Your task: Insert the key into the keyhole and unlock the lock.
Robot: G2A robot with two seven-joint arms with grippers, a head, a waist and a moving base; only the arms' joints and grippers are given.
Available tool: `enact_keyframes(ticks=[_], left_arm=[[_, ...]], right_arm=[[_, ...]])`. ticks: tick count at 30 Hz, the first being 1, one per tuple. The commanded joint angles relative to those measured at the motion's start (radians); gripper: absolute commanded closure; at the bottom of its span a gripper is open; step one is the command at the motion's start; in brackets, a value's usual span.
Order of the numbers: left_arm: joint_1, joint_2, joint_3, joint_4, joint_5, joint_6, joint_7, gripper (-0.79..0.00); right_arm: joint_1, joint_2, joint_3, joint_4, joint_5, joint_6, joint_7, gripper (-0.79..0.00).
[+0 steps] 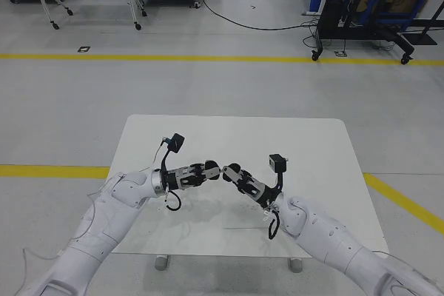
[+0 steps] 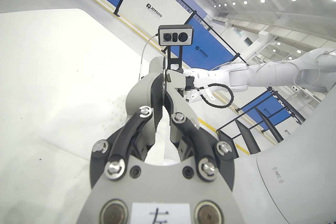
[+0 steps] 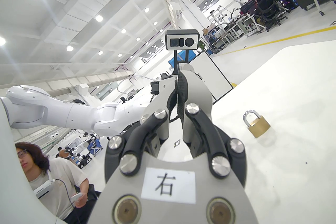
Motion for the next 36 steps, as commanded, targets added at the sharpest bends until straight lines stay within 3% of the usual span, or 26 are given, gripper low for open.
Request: enact_keyframes(ticks=[1,15,16,17,18,36], left_arm=[[0.000,0.001,-0.002,0.000,0.000,-0.001,0.003,0.000],[0.001,0.002,-0.002,-0.002,0.006,0.004,0.014,0.000],[0.001,0.002,-0.002,-0.002,0.005,0.004,0.014,0.000],[0.001,0.002,-0.002,-0.002,0.004,0.003,0.014,0.000],[0.001,0.002,-0.002,-0.002,0.004,0.003,0.014,0.000],[0.011,0.010,-0.033,0.003,-0.016,0.081,0.040,0.000]], right_arm=[[-0.003,-0.002,0.005,0.000,0.005,0.000,0.017,0.000],[-0.019,-0.008,0.038,-0.008,0.008,0.000,0.118,-0.003],[-0.021,-0.008,0.043,-0.009,0.009,0.000,0.120,-0.200],[-0.024,-0.008,0.049,-0.010,0.011,0.000,0.119,-0.693],[-0.027,-0.008,0.055,-0.013,0.014,0.000,0.117,-0.785],[-0.045,-0.005,0.092,-0.018,0.027,0.000,0.110,-0.785]])
